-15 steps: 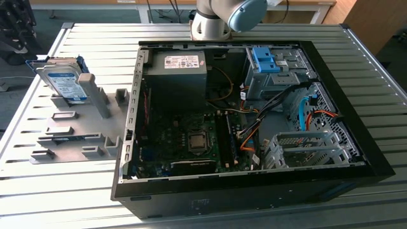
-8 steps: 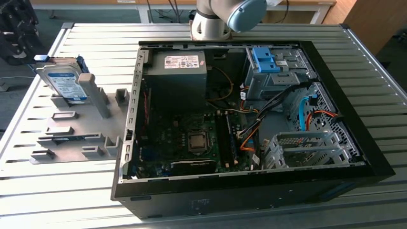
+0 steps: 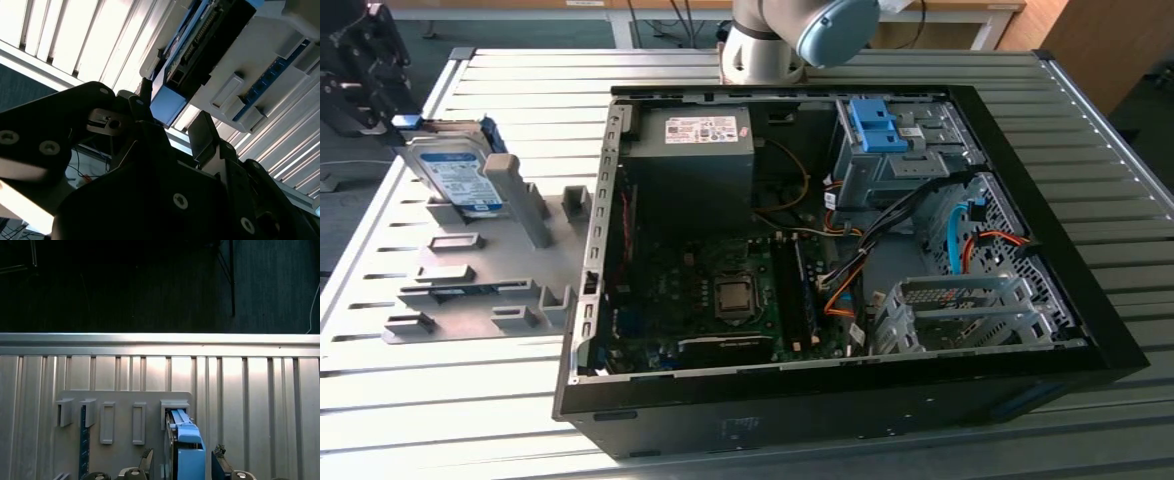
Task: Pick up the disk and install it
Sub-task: 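Pick up the disk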
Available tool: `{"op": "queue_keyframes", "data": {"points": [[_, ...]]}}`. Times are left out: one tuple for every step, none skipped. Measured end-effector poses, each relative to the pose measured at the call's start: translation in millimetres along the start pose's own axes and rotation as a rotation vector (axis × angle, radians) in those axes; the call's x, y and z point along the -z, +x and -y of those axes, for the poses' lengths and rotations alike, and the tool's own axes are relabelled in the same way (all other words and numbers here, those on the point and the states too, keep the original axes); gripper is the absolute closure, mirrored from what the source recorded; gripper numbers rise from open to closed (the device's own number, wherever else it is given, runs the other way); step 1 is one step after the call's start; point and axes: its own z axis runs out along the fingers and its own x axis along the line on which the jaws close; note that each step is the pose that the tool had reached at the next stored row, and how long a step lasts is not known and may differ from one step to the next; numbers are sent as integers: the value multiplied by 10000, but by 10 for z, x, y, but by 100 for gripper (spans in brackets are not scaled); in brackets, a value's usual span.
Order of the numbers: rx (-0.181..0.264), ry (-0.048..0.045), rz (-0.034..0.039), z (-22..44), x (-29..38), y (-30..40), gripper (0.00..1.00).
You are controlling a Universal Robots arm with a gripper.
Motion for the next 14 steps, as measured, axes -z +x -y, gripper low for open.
{"op": "queue_keyframes", "data": {"points": [[0,-1,0,1,-18,1,44],[0,0,0,1,-36,1,44],[0,0,0,1,-47,2,44],[0,-2,-1,1,-48,2,44],[0,-3,-2,1,-48,2,44],[0,-3,-2,1,-48,2,44],[0,-1,-1,1,-50,2,44],[0,-1,-1,1,-50,2,44],[0,-2,-1,1,-50,2,44],[1,-1,-1,1,-50,2,44],[0,-1,-1,1,-51,2,44],[0,-1,-1,1,-51,2,44],[0,0,-1,1,-52,2,44],[1,0,0,1,-53,2,44]]}}
